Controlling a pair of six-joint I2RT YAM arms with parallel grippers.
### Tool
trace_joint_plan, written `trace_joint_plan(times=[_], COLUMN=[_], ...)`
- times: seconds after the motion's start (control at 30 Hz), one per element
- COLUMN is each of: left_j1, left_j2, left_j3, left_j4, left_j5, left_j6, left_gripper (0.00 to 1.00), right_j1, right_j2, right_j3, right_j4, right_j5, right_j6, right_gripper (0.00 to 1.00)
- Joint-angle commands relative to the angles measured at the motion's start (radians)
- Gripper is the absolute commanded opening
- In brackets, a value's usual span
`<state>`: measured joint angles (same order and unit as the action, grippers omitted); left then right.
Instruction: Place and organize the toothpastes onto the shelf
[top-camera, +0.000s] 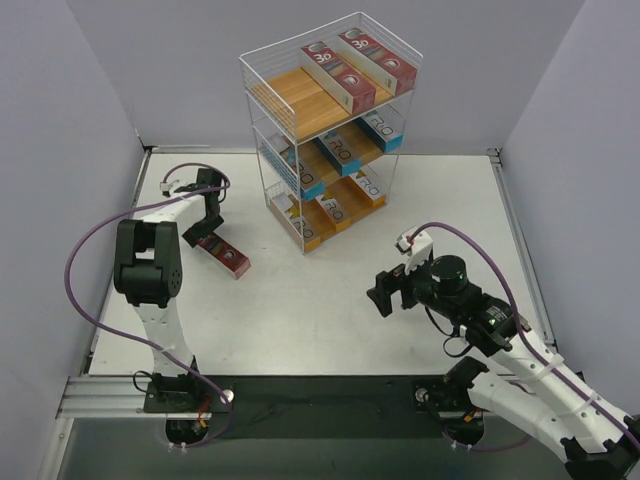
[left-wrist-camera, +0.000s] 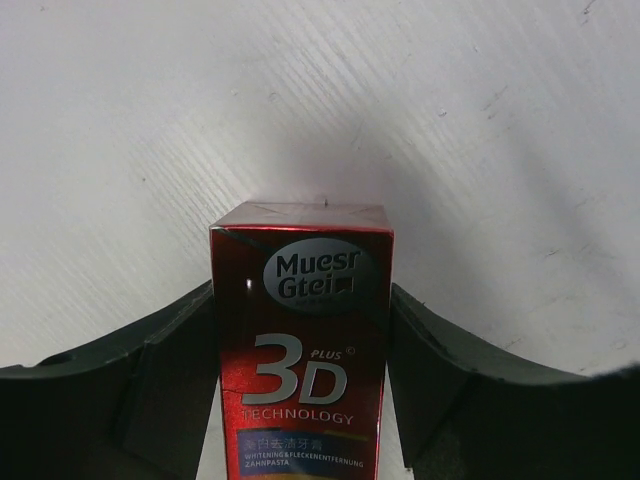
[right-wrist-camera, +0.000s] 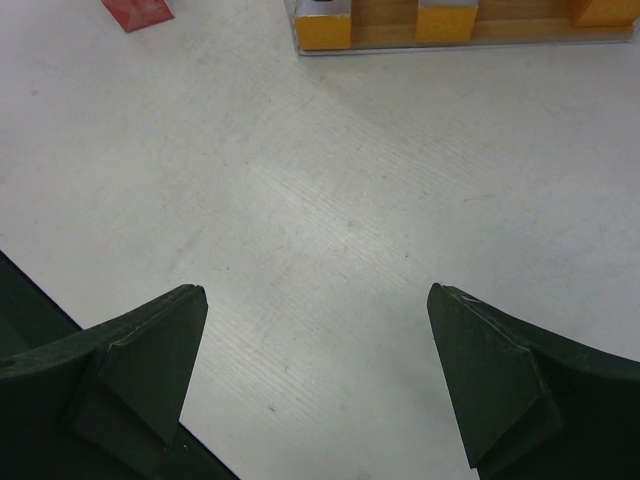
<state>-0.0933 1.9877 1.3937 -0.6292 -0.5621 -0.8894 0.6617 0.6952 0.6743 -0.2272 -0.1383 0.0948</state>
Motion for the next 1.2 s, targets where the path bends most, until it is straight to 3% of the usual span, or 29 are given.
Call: trace_joint_plan(times=[0.0, 0.2, 0.53, 0.83, 1.17], left_j1=[0.006, -0.017, -0.155, -0.357, -0.434], left_j2=[-0.041, -0.16, -0.457, -0.621, -0.691], left_j3=[-0.01, -0.088, -0.214, -0.202, -0.174], left_j4=[-0.007, -0.056, -0.204, -0.354, -0.457], left_j5=[0.019, 0.031, 0.091, 0.111, 0.13], left_j6=[-0.016, -0.019, -0.103, -0.275, -0.365], left_gripper=[0.66, 0.45, 0.44, 0.43, 0.43], right_j1=[0.074, 0.278, 0.567, 0.647, 0.664], right_j2=[-0.025, -0.028, 0.207, 0.46, 0.661], right_j3=[-0.059, -0.134, -0.145, -0.071, 0.01], right_j4=[0.083, 0.218, 0.575, 0.864, 1.019], right_j5=[0.049, 0.206, 0.344, 0.385, 0.299], right_j6=[-0.017, -0.04, -0.072, -0.113, -0.165], right_gripper=[0.99, 0.99, 0.99, 1.0, 1.0])
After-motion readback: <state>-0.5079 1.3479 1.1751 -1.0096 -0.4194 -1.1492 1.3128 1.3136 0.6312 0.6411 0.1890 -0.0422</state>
